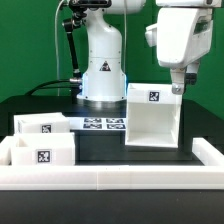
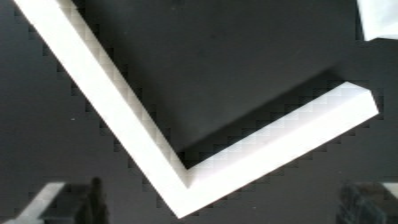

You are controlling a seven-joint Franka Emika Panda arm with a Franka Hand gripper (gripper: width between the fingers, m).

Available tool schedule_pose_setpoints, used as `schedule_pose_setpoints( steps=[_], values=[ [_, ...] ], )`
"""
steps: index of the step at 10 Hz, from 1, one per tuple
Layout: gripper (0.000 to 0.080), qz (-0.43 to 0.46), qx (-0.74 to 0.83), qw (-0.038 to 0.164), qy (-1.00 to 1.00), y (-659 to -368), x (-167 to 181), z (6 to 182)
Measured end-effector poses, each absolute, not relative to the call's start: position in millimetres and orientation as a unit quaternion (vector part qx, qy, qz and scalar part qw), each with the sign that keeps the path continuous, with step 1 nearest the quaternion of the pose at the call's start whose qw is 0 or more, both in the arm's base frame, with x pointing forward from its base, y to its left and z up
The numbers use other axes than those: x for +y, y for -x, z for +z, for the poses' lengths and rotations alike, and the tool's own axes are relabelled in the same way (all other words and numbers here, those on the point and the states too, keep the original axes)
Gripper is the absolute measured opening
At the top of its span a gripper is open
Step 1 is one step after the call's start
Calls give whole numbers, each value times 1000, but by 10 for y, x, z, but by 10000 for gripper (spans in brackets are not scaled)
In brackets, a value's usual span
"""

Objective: Assemble drawer

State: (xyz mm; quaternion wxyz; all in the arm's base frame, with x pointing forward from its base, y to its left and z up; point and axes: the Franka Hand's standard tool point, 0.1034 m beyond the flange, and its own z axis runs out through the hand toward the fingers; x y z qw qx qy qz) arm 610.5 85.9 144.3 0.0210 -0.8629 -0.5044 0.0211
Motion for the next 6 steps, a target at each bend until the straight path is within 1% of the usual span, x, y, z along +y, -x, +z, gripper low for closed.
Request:
schedule_pose_setpoints(
  steps=[6],
  values=[
    [650, 22, -502, 21, 864, -6087, 823, 1448]
  ],
)
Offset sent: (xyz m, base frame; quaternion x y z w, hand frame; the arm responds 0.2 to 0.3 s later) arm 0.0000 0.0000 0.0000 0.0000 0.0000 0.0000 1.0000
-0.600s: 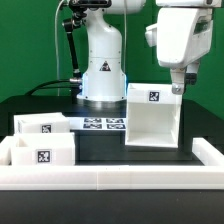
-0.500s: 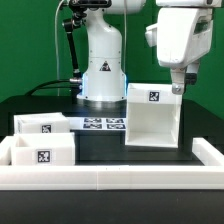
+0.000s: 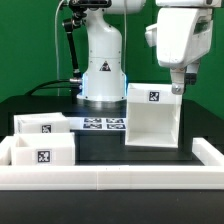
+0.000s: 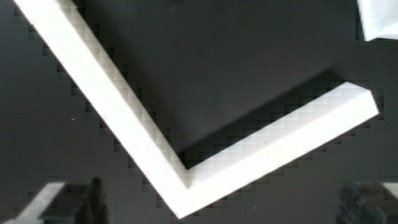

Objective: Assemble drawer

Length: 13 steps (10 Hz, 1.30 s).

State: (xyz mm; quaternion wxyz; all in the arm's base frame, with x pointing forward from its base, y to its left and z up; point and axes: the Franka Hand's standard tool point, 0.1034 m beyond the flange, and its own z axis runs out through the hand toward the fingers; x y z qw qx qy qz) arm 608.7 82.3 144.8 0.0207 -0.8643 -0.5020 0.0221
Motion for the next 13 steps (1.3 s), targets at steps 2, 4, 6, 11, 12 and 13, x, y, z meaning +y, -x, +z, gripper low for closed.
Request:
schedule_pose_setpoints(
  steps=[2, 4, 6, 11, 12, 13],
  values=[
    [650, 29, -473, 19, 880, -5919, 651, 1469],
    [650, 27, -430, 15, 902, -5689, 555, 1440],
    [650, 29, -383, 14, 923, -5699, 568, 1433],
    [650, 23, -146, 12, 989, -5482, 542, 1411],
    [650, 33, -86, 15, 996, -5330, 570, 1357],
    [650, 39, -54, 16, 998, -5245, 606, 1327]
  ],
)
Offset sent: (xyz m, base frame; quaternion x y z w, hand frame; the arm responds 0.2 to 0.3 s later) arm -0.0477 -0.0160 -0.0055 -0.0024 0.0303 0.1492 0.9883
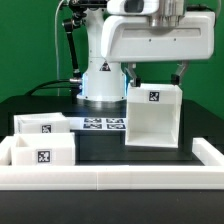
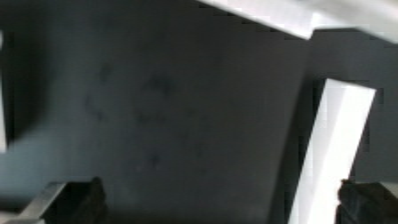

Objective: Assemble drawer

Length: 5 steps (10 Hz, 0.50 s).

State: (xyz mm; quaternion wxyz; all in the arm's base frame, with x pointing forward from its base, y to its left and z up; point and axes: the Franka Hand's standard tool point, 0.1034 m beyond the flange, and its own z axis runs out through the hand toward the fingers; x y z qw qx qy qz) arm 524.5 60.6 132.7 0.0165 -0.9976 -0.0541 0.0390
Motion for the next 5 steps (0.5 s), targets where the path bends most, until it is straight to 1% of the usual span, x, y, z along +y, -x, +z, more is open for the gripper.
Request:
schedule_pose_setpoints(
  steps=[1, 2, 4, 5],
  values=[
    [650, 40, -7, 17, 999, -5180, 642, 1308],
    [650, 41, 19, 18, 999, -5185, 648, 1307],
    [650, 42, 30, 18, 999, -5171, 665, 1310],
    [650, 39, 43, 16, 998, -5083, 731, 1341]
  ],
)
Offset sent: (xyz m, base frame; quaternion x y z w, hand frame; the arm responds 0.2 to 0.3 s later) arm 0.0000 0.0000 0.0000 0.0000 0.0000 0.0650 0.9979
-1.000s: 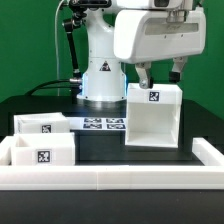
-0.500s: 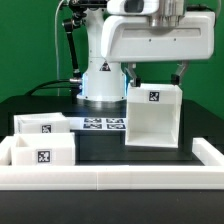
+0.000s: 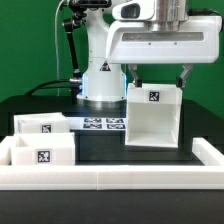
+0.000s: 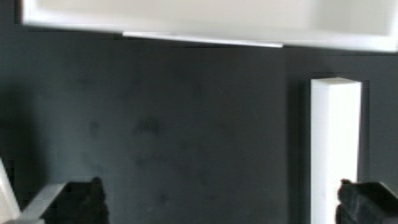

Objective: Assemble drawer

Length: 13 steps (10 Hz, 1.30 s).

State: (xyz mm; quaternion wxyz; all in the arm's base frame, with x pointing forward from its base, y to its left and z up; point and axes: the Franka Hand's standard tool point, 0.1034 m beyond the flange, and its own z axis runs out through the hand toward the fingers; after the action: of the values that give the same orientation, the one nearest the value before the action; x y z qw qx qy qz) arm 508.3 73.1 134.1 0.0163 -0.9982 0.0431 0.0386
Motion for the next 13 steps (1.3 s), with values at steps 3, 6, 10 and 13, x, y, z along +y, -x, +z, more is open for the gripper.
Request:
schedule_pose_setpoints(
  steps=[3, 6, 10, 13],
  values=[
    [650, 27, 41, 13, 999, -4675, 932, 1261],
    [650, 29, 52, 22, 998, -4571, 1024, 1216],
    [650, 34, 90, 19, 995, -4334, 1173, 1093],
    [650, 39, 82, 19, 996, -4195, 1248, 957]
  ],
)
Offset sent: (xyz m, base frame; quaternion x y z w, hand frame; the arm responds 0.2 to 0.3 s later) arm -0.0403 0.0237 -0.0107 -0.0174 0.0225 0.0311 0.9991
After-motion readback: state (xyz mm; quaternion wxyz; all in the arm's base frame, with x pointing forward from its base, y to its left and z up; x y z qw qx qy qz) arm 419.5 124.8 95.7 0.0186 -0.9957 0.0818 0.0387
